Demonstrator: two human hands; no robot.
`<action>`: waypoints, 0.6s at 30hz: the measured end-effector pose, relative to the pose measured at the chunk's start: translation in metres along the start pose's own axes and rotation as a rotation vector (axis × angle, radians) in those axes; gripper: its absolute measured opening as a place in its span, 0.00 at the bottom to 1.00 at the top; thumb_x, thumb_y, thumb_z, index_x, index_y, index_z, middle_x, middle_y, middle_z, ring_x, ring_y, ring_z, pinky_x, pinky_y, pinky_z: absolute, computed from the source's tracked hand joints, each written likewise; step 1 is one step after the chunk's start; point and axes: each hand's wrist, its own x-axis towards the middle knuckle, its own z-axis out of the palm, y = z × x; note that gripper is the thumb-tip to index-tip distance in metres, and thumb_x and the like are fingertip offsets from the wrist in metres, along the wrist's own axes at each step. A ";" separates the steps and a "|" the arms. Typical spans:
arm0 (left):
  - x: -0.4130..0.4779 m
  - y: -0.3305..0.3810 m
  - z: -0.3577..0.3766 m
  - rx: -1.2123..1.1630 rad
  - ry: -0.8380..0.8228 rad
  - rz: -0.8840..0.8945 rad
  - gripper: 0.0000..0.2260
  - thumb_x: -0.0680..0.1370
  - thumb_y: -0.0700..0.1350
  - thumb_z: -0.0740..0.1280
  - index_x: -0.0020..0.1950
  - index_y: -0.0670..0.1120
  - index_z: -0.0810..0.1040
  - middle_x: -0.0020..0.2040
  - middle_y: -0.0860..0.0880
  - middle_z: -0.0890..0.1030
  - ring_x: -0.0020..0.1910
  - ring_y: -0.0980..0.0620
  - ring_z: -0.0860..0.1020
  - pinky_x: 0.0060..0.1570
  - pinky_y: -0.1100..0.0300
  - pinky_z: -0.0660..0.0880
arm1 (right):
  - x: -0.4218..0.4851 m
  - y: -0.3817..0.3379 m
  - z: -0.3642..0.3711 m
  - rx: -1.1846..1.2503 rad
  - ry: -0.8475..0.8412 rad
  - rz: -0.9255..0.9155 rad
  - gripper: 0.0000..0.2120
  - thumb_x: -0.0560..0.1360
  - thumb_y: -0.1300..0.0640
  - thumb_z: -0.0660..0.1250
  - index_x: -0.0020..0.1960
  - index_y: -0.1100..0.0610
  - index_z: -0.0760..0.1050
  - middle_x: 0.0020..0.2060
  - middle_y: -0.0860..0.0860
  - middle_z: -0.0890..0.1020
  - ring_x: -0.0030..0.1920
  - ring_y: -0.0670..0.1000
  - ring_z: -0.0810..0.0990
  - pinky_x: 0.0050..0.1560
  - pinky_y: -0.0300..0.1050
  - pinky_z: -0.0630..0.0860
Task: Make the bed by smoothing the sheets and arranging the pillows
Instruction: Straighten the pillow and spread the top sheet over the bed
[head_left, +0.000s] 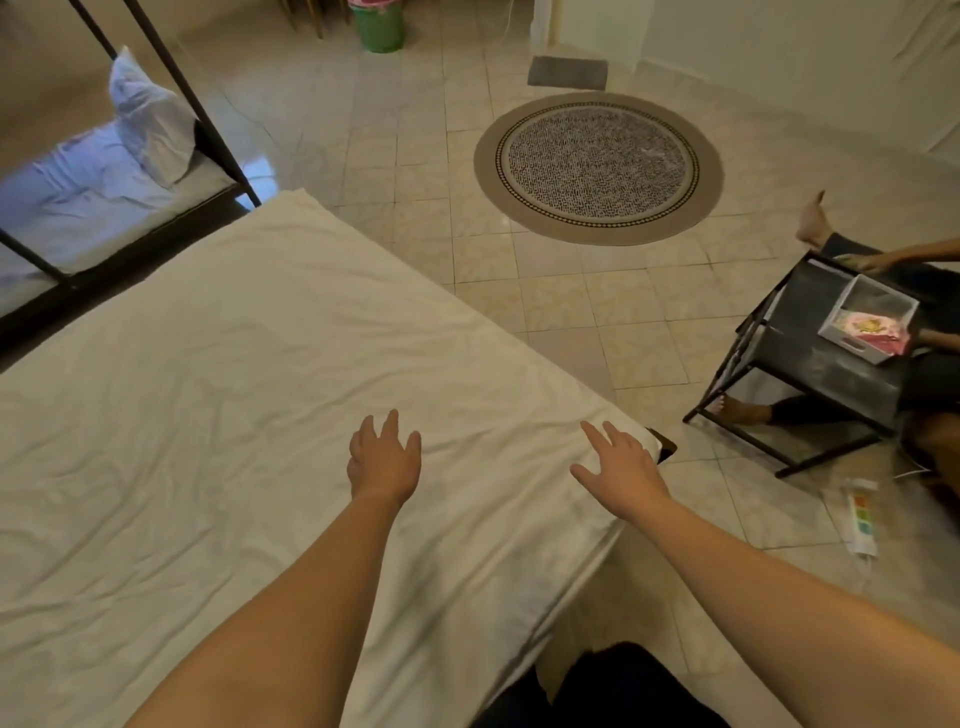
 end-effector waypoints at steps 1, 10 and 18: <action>0.008 0.005 0.000 0.001 -0.002 0.001 0.27 0.85 0.59 0.55 0.83 0.55 0.57 0.84 0.47 0.52 0.82 0.44 0.49 0.77 0.42 0.56 | 0.008 0.002 -0.002 0.008 -0.005 0.005 0.36 0.80 0.35 0.58 0.82 0.42 0.48 0.82 0.50 0.53 0.81 0.57 0.52 0.79 0.58 0.55; 0.099 0.045 0.003 0.013 0.024 -0.070 0.26 0.85 0.59 0.56 0.83 0.57 0.58 0.83 0.46 0.52 0.82 0.43 0.48 0.77 0.42 0.57 | 0.104 0.022 -0.006 -0.018 -0.090 -0.018 0.35 0.81 0.36 0.57 0.82 0.42 0.46 0.82 0.51 0.52 0.81 0.57 0.52 0.79 0.58 0.55; 0.227 0.096 0.029 0.062 0.050 -0.137 0.27 0.84 0.59 0.57 0.83 0.57 0.57 0.83 0.44 0.53 0.82 0.42 0.51 0.76 0.41 0.60 | 0.206 0.053 0.010 0.036 -0.203 -0.007 0.36 0.81 0.36 0.58 0.82 0.41 0.45 0.82 0.50 0.50 0.81 0.57 0.51 0.79 0.57 0.55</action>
